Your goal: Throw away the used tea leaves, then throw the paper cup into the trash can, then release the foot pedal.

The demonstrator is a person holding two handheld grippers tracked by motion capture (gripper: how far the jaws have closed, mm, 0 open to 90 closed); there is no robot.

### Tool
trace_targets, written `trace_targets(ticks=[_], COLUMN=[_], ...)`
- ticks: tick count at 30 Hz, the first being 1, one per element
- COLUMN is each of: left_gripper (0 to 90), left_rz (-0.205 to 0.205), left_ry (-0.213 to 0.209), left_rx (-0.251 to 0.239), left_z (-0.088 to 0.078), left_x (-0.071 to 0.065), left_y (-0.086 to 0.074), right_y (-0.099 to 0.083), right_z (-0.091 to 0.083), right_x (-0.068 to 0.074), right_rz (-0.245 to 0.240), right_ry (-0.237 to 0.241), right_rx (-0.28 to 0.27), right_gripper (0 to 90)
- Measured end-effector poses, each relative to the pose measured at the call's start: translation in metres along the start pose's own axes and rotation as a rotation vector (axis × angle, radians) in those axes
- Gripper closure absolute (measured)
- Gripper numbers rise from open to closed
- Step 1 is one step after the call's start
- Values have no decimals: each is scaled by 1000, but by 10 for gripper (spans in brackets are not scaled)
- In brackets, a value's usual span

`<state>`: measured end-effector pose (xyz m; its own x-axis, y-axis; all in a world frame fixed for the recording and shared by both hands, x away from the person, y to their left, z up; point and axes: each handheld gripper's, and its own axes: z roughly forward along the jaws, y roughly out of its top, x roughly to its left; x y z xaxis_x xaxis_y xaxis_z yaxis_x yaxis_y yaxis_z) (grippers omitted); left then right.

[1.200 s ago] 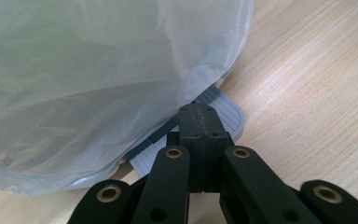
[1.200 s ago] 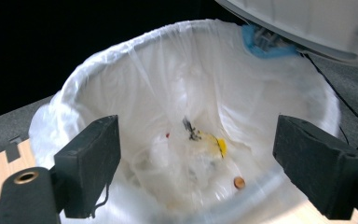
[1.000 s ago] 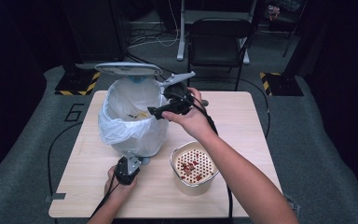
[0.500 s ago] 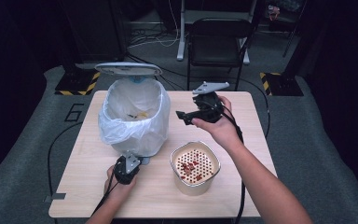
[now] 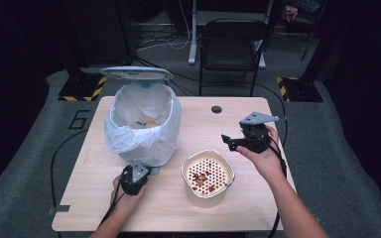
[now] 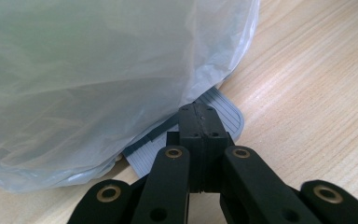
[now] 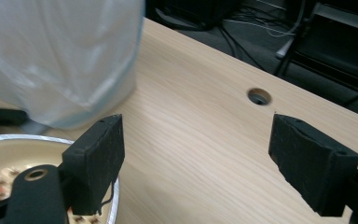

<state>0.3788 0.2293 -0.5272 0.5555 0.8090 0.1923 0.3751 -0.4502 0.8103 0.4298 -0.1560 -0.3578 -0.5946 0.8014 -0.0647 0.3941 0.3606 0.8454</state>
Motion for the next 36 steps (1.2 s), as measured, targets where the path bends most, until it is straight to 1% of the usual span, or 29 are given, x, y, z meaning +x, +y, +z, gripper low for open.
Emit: trace_targets(ticks=[3, 5, 9, 10, 11, 12, 13, 14, 15, 16, 17, 18, 19, 20, 21, 22, 23, 24, 26, 27, 28, 29, 30, 31, 32, 33, 34, 35, 36], left_gripper=[900, 900, 900, 900, 900, 900, 900, 894, 873, 846, 840, 844, 844, 844, 845, 864, 864, 865, 855, 819, 767, 701, 688, 660, 630, 616, 574, 565, 565], left_rz=[1, -1, -14, -17, -17, -36, -36, -70, -44, -44, -83, -85, -85, -94, -67, -67, -43, -42, -77, -69, -106, -117, -117, -103, -120, -120, -157, -157, -193], left_ry=[2, -5, -14, -18, -18, -29, -29, -40, -23, -23, -35, -42, -42, -43, -37, -37, -30, -31, -57, -49, -62, -66, -66, -67, -78, -78, -72, -72, -85], left_rx=[-1, 0, 2, 4, 4, 7, 7, 2, 10, 10, 4, 4, 4, -1, 8, 8, 10, 13, 27, 37, 31, 47, 47, 47, 40, 40, 28, 28, 20], left_z=[0, 0, -1, -1, -1, -2, -2, -2, -3, -3, -3, -3, -3, -2, -3, -3, -3, -4, -5, -7, -8, -11, -11, -19, -23, -23, -29, -29, -32], left_x=[0, 1, 1, 2, 2, 3, 3, 4, 7, 7, 6, 7, 7, 8, 8, 8, 7, 6, 10, 11, 12, 15, 15, 24, 28, 28, 33, 33, 34], left_y=[0, 0, 0, 0, 0, -1, -1, -1, -1, -1, -2, -2, -2, -2, -1, -1, -1, -1, 1, 2, 2, 3, 3, 3, 3, 3, 2, 2, 1], right_y=[-10, -25, -53, -60, -60, -75, -75, -89, -95, -95, -108, -114, -114, -123, -128, -128, -131, -134, -140, -142, -143, -145, -147, -149, -151, -153, -155, -155, -158], right_z=[-2, -6, -13, -14, -14, -16, -16, -18, -19, -19, -20, -20, -20, -20, -21, -21, -21, -21, -15, -13, -10, -7, -4, -1, 1, 4, 7, 7, 9], right_x=[-2, -5, -8, -9, -9, -10, -10, -10, -10, -10, -12, -14, -14, -19, -21, -21, -23, -24, -26, -26, -26, -25, -26, -25, -25, -26, -27, -27, -27], right_rz=[5, 13, 72, 78, 78, 88, 88, 86, 89, 89, 117, 137, 137, 167, 185, 185, 204, 210, 200, 193, 186, 189, 178, 172, 174, 169, 165, 165, 157], right_ry=[-16, -50, -59, -69, -69, -101, -101, -122, -135, -135, -136, -139, -139, -148, -148, -148, -145, -135, -145, -145, -149, -150, -141, -142, -140, -128, -129, -129, -133], right_rx=[3, -5, -32, -27, -27, -23, -23, 0, 7, 7, 14, 17, 17, 21, 15, 15, 10, 6, 25, 34, 41, 41, 41, 44, 52, 64, 71, 71, 85], right_gripper=[180, 184, 184, 184, 184, 184, 184, 184, 184, 184, 184, 184, 184, 184, 184, 184, 184, 184, 184, 184, 184, 184, 184, 184, 184, 184, 184, 184, 184])
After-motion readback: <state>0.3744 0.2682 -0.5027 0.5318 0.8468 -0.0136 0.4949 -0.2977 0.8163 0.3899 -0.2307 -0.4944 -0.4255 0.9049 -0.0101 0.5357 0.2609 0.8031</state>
